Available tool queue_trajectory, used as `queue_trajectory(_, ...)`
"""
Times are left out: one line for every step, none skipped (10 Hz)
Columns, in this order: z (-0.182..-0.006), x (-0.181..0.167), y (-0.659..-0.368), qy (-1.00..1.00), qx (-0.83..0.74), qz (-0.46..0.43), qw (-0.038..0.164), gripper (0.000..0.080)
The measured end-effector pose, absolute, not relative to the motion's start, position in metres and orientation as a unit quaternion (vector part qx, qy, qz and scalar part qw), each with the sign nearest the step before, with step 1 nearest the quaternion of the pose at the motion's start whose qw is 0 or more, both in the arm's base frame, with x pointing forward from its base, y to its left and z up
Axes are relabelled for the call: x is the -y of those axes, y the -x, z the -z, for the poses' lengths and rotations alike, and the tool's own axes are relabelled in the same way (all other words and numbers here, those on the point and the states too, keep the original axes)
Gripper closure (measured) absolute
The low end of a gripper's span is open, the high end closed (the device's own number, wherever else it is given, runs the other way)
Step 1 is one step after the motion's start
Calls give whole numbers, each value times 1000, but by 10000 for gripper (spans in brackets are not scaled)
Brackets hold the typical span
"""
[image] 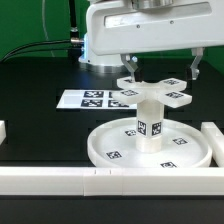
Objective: Assemble round table
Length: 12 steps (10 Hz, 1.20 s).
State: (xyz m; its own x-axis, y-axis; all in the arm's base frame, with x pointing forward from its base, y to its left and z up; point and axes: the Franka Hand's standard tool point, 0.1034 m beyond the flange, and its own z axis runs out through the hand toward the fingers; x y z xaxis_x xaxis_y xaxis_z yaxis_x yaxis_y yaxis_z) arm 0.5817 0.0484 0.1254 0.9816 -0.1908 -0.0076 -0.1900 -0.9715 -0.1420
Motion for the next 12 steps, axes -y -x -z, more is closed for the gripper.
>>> queue_trajectory(-127, -50, -586, 997, -43, 18, 58, 151)
queue_trajectory(-127, -54, -586, 998, 32, 19, 45, 151)
queue_trajectory(-127, -56, -589, 995, 88, 19, 35, 151)
queue_trajectory(-125, -57, -590, 992, 121, 19, 34, 151)
queue_trajectory(-125, -55, -590, 988, 147, 20, 33, 151)
queue_trajectory(-124, -55, -590, 985, 167, 20, 33, 151)
queue_trajectory(-124, -55, -590, 977, 208, 22, 32, 151)
queue_trajectory(-124, -54, -590, 972, 234, 22, 31, 151)
queue_trajectory(-123, -52, -590, 961, 273, 25, 28, 151)
queue_trajectory(-122, -48, -594, 933, 357, 37, 18, 151)
queue_trajectory(-122, -45, -596, 913, 406, 45, 13, 151)
queue_trajectory(-124, -44, -598, 898, 437, 43, 10, 151)
